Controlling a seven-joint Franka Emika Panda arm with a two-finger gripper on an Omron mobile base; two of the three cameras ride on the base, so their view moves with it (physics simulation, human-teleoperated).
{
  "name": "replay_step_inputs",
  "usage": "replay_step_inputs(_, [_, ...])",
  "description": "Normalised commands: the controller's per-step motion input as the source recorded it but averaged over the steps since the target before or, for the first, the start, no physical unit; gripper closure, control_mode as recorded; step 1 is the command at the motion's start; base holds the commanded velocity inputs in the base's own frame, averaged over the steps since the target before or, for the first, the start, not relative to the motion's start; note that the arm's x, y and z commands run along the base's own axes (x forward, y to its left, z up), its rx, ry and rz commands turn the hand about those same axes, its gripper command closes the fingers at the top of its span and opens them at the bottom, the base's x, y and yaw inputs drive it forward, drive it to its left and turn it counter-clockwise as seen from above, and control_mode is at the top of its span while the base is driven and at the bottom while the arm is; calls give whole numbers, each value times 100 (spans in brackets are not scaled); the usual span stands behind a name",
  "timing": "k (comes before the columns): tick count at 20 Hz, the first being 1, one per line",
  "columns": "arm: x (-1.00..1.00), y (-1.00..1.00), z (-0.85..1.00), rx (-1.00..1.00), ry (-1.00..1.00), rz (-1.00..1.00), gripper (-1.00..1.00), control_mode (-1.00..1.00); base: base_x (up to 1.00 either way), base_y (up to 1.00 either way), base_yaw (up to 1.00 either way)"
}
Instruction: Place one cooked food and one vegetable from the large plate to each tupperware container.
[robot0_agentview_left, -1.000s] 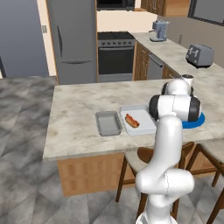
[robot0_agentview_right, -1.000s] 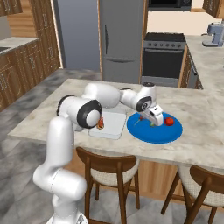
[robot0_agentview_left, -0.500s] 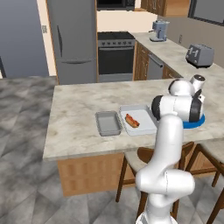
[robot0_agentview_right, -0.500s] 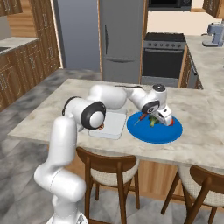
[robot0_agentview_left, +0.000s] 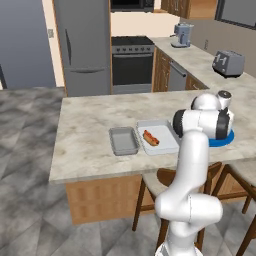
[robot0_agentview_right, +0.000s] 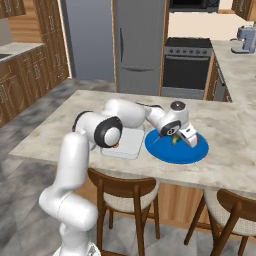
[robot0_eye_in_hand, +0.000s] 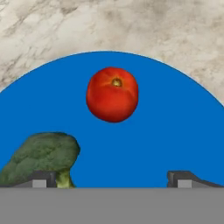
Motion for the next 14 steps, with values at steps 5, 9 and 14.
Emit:
replay_step_inputs(5, [23,-47,0,0,3,0,-100,-100,0,0,0])
replay_step_inputs(9, [7,-40,-1,0,4,0,-100,-100,0,0,0])
replay_step_inputs(14, [0,-17,-31,0,18,-1,-100,-100,0,0,0])
